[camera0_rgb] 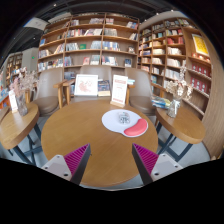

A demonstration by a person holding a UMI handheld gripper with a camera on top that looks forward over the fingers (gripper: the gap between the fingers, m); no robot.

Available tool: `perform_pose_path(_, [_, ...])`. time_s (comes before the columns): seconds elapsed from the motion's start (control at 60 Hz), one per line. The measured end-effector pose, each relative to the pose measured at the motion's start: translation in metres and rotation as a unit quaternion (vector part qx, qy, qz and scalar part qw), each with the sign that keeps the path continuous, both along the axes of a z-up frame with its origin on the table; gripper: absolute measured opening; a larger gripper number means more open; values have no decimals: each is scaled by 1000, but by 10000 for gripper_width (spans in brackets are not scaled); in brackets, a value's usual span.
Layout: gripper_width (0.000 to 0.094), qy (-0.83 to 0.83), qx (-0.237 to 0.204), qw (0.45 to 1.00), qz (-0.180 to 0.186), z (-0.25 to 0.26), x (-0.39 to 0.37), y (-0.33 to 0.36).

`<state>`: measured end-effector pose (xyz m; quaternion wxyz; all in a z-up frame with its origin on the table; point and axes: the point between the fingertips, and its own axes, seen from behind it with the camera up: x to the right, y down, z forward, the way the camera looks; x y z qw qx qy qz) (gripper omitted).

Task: Arrange mouse

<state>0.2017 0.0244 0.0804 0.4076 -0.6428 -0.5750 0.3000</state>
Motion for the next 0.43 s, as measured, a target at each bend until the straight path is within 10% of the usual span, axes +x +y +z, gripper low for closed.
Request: perform_pose_path(0.433, [854,-6,13,1000,19,-12,33,-26])
